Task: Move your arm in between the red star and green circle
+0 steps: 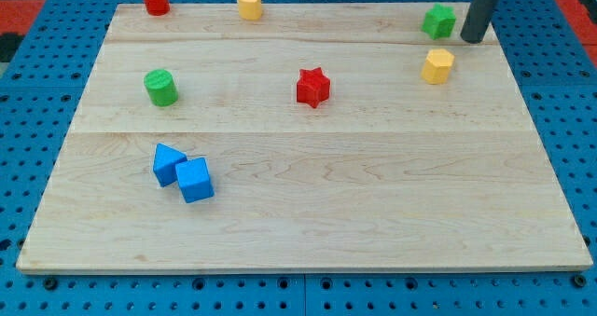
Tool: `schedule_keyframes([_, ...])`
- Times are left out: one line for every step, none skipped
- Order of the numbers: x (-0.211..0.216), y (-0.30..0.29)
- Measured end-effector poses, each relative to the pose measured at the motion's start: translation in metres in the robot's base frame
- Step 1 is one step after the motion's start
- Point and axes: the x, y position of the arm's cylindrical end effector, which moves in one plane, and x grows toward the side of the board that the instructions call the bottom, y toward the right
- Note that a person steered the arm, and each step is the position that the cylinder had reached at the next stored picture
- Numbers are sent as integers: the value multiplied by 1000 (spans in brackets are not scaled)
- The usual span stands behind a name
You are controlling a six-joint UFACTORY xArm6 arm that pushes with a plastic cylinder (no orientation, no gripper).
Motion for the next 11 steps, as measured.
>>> schedule_keyframes([-13,-33])
schedule_keyframes([-7,-70])
schedule_keyframes([23,-58])
schedule_keyframes([37,-152])
schedule_keyframes([50,-249])
schedule_keyframes([62,-319])
schedule_keyframes([64,-328])
schedule_keyframes([70,-337])
schedule_keyframes([79,-342])
schedule_keyframes([86,-342])
schedule_keyframes([88,-339])
